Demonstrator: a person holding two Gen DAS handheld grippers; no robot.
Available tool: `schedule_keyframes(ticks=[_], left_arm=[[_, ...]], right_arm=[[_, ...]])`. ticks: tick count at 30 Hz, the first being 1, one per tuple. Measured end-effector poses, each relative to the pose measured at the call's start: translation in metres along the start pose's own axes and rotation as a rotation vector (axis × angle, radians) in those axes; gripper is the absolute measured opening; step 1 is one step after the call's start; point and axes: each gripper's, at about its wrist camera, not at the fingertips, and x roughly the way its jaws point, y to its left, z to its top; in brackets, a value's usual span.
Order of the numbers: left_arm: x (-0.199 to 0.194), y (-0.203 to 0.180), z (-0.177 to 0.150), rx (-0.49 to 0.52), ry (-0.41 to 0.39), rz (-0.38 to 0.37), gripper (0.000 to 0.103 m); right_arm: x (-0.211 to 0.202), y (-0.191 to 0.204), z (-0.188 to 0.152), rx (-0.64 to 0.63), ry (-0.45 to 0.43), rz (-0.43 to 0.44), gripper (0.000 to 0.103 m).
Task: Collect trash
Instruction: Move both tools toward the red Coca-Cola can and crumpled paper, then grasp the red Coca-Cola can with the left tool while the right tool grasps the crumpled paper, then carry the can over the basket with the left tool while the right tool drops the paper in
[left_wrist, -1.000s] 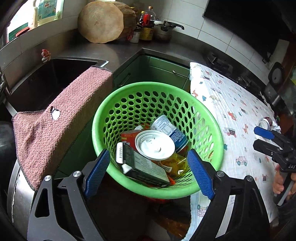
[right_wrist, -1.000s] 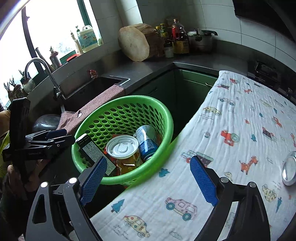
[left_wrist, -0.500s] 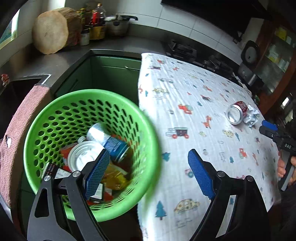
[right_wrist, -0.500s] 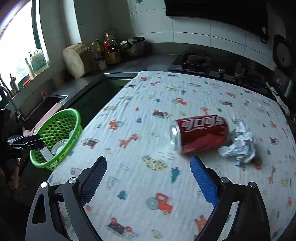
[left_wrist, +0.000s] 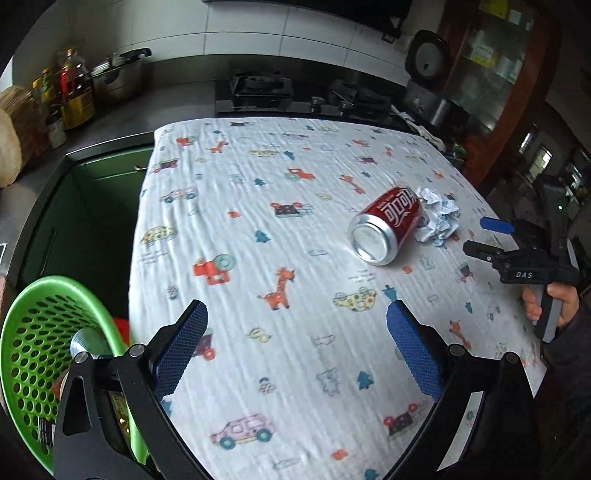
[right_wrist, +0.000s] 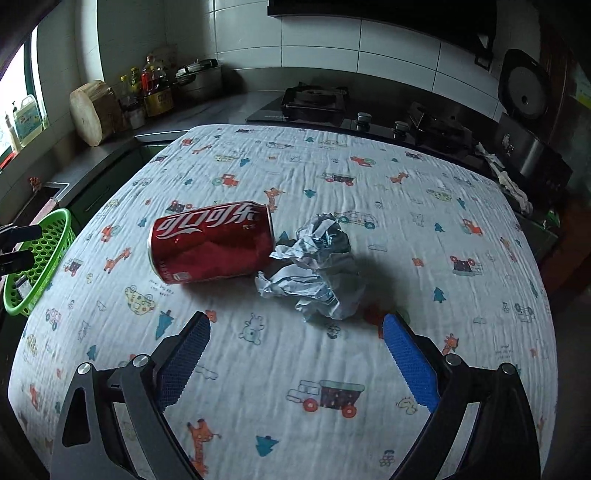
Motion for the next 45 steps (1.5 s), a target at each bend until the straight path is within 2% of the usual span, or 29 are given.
schedule_keyframes(ticks=[9,18,25,28,33,34,40,45], left_arm=[[0.052,-0.061,0.047,0.185,0.061,-0.057,0.097],[0.095,-0.086,0.078,0.263,0.109,-0.122,0.097],[0.126,-0.104,0.085,0.343,0.166,-0.12,0.097],[0.135,-0.108,0.085,0.367,0.178,-0.125,0.097],[0.147,-0.116,0.085,0.404,0.179,-0.114,0.095],[0.149,-0.116,0.085,0.401,0.181,-0.121,0.09],[0.151,-0.117,0.08,0.391,0.178,-0.12,0.064],[0.143,-0.113,0.075,0.357,0.157,-0.108,0.063]], right_arm=[[0.038,-0.011,0.009,-0.133,0.045,0.047,0.094],[0.069,-0.017,0.018,-0.198,0.053,0.107,0.094],[0.086,-0.018,0.023,-0.212,0.057,0.124,0.093],[0.088,-0.017,0.022,-0.216,0.052,0.137,0.077],[0.084,-0.018,0.02,-0.203,0.04,0.149,0.063],[0.083,-0.018,0.02,-0.2,0.038,0.151,0.06],[0.073,-0.021,0.015,-0.16,0.026,0.143,0.05],[0.064,-0.017,0.01,-0.133,0.021,0.139,0.047]])
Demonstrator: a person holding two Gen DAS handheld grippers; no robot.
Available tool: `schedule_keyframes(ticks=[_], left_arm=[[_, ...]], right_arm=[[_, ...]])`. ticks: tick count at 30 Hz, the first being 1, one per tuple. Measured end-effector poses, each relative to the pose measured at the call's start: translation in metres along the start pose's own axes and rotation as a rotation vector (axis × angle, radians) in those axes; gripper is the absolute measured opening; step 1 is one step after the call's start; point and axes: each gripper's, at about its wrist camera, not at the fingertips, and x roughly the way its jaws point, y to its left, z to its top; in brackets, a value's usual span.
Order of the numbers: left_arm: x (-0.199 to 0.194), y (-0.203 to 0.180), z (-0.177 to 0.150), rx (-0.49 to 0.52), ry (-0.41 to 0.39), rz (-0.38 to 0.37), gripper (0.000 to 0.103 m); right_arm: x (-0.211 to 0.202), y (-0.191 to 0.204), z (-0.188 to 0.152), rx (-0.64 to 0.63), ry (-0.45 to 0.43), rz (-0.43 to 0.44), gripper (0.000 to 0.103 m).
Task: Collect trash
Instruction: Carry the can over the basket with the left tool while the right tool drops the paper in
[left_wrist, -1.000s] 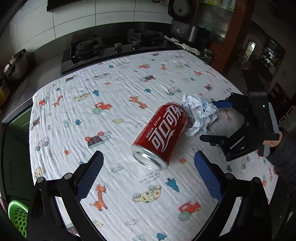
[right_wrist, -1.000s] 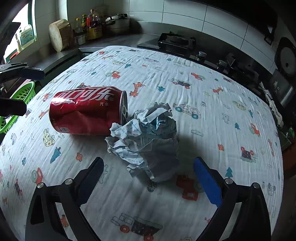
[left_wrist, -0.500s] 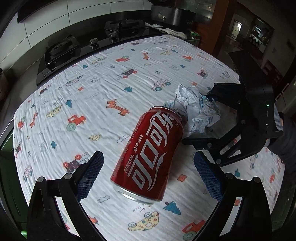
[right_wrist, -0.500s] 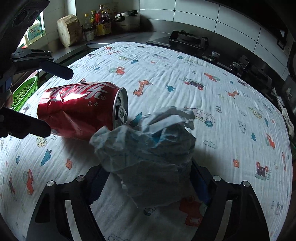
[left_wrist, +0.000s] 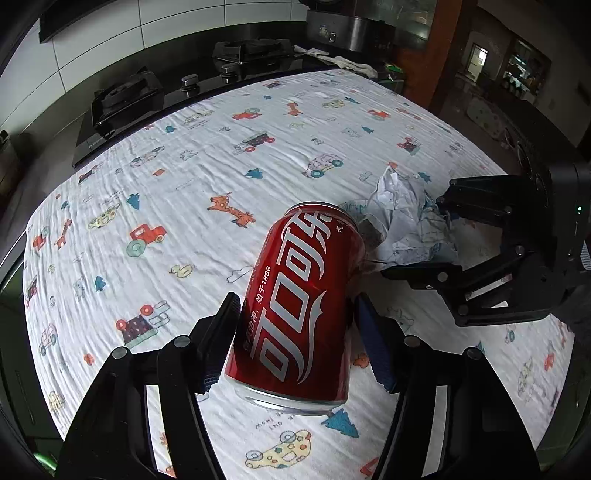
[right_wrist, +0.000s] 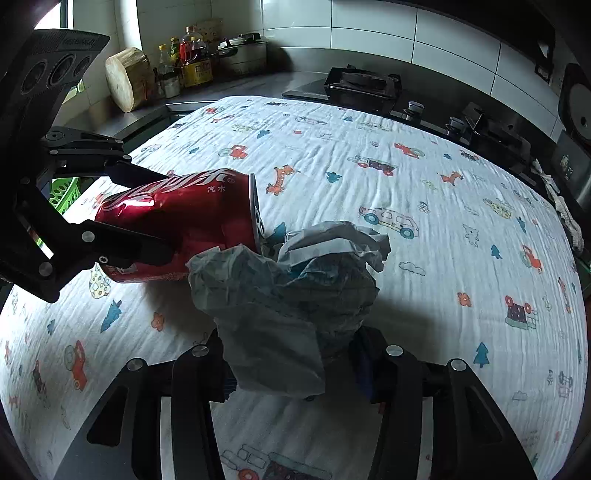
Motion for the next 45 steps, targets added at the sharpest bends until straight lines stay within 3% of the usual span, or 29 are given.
schedule_keyframes(ticks=[8,15,29,37,45], left_arm=[[-0.045,0.005,-0.028,-0.071,-0.065,0.032,0.062],[-0.113,0.031,-0.08,-0.172,-0.155,0.088,0.062],[-0.232,0.127,-0.219,-0.45,-0.231,0.335,0.062],[-0.246,0.192,-0.294,-0.636,-0.167,0.446,0.062],[-0.238,0.23,-0.338,-0.753,-0.145,0.449,0.063]], right_arm=[[-0.026,0.032,-0.003,0.031,-0.026,0.019,0.045],[-0.049,0.088,0.002,-0.013,-0.053,0.059,0.045],[-0.052,0.228,0.038,-0.142,-0.091,0.204,0.045],[-0.029,0.302,0.066,-0.179,-0.082,0.298,0.045],[-0.001,0.362,0.088,-0.206,-0.049,0.364,0.045]])
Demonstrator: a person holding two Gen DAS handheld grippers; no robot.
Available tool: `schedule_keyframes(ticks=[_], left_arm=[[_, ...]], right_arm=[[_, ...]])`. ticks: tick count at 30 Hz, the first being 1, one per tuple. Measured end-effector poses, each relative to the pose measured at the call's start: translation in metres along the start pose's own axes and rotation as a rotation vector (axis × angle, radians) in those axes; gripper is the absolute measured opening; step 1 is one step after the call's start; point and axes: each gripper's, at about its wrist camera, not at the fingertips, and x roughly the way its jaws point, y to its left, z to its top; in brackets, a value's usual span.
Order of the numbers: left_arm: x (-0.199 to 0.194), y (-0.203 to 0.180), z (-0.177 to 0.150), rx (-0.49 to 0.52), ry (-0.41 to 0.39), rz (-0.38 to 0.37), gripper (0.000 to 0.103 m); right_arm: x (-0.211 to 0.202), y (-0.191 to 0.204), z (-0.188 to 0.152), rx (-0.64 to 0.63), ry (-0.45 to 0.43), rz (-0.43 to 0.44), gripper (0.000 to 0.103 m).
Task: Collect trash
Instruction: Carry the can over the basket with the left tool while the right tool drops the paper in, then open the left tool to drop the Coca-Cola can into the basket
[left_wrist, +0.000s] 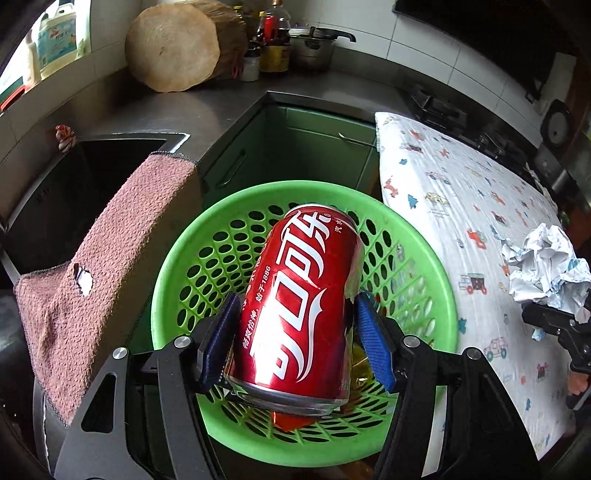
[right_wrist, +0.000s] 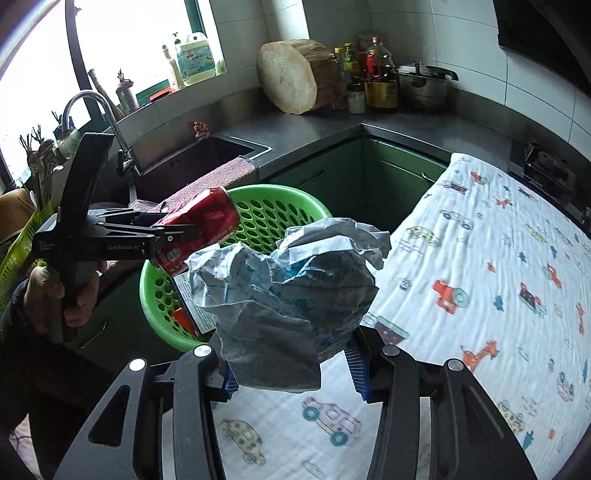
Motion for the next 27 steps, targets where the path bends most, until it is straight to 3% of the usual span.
schedule_keyframes(ticks=[8,9,11,16,18,23,27], left_arm=[[0.017,0.017,0.011,-0.026,0.009,0.01,0.063],[0.02,0.019,0.013,-0.028,0.009,0.01,0.063],[0.023,0.022,0.017,-0.033,0.012,0.011,0.063],[0.03,0.024,0.021,-0.032,0.011,0.01,0.064],[0.034,0.026,0.022,-0.039,0.018,0.005,0.064],[0.038,0.029,0.023,-0.052,0.019,-0.003,0.064],[0.036,0.027,0.022,-0.055,0.017,-0.008,0.069]], right_arm=[[0.045,0.027,0.015,0.019,0.034,0.043,0.047],[0.05,0.029,0.016,0.027,0.035,0.046,0.051],[0.055,0.033,0.017,0.029,0.031,0.056,0.072],[0.054,0.043,0.016,-0.015,0.018,0.05,0.076],[0.05,0.045,0.016,-0.032,0.006,0.044,0.085],[0.04,0.045,0.011,-0.047,-0.005,0.043,0.088],[0.035,0.043,0.005,-0.05,-0.003,0.037,0.088]])
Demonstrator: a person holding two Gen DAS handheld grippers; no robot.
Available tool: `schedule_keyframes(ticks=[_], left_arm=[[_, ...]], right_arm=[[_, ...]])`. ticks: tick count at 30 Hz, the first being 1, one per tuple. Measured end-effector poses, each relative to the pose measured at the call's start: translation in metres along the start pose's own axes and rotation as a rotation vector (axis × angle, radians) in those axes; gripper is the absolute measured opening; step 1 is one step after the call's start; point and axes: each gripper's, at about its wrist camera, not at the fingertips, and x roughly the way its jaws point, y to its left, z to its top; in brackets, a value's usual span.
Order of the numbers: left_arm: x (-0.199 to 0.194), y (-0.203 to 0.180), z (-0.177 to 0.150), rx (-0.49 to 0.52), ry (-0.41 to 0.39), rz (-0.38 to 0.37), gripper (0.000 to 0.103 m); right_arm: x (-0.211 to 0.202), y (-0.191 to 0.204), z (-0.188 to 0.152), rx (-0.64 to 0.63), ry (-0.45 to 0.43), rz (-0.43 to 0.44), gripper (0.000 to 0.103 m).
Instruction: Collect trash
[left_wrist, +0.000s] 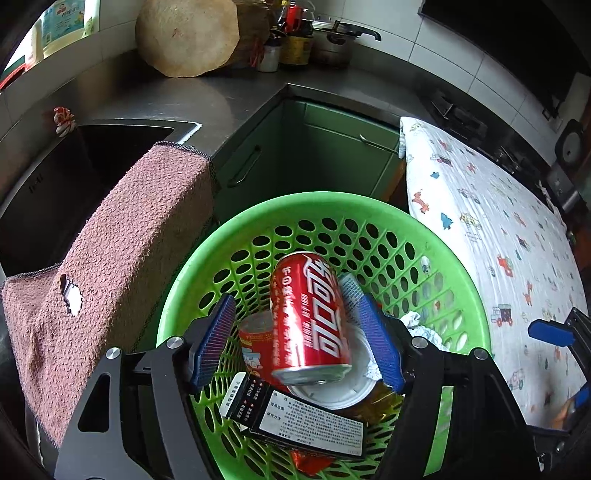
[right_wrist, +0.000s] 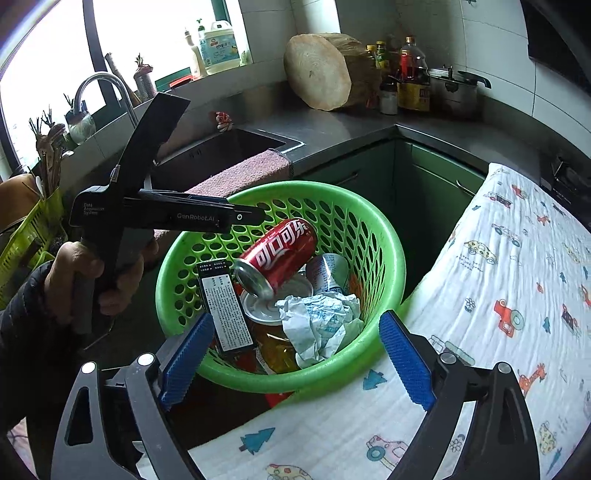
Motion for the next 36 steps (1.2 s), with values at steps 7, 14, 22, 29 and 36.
schedule_keyframes(ticks=[7,14,22,29,36], left_arm=[[-0.021,-0.006,-0.007,-0.004,-0.029,-0.006,0.077],[-0.052,-0.024,-0.024,0.035,-0.084,0.014,0.089],[-0.087,-0.056,-0.052,0.095,-0.154,0.056,0.098],[-0.11,-0.085,-0.077,0.127,-0.202,0.046,0.098],[-0.126,-0.111,-0.104,0.152,-0.226,0.045,0.098]], right_arm=[[-0.015,-0.004,-0.015,0.035,-0.012,-0.013,0.089],[-0.03,-0.009,-0.032,0.088,0.001,-0.059,0.091],[-0.053,-0.008,-0.056,0.089,0.0,-0.157,0.092],[-0.082,-0.015,-0.079,0.15,-0.007,-0.187,0.092],[-0.114,-0.02,-0.106,0.219,-0.03,-0.225,0.093]])
